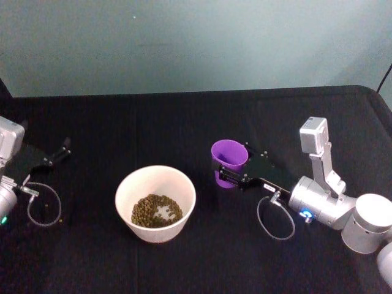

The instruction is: Pick up the cup and pour the mung beans from the cup into the bowl.

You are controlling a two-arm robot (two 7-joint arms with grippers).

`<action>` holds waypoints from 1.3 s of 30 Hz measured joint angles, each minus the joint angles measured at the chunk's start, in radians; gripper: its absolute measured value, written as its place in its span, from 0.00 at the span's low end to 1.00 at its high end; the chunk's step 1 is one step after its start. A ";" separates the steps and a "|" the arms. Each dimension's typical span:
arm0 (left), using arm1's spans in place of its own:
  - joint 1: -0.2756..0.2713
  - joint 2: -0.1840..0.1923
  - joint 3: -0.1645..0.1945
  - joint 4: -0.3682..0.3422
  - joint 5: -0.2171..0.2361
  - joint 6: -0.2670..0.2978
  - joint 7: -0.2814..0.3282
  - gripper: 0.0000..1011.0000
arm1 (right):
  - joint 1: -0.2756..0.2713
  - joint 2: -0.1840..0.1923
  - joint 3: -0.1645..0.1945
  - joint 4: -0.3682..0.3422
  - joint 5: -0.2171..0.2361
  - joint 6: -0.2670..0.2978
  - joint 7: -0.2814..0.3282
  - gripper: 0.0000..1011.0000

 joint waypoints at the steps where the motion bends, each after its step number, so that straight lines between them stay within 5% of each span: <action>1: 0.000 0.000 0.000 0.000 0.000 0.000 0.000 1.00 | 0.000 0.000 0.000 0.000 0.000 -0.001 0.000 0.73; 13: 0.000 0.000 0.000 0.000 0.000 0.000 0.000 1.00 | 0.000 0.001 -0.001 -0.001 -0.003 -0.004 0.000 0.99; 32: 0.000 0.000 0.000 0.000 0.000 0.000 0.000 1.00 | -0.004 0.005 0.002 -0.011 0.008 -0.012 0.010 0.99; 39: 0.000 0.000 0.000 0.000 0.000 0.000 0.000 1.00 | -0.029 0.027 0.032 -0.096 0.092 0.042 0.031 0.99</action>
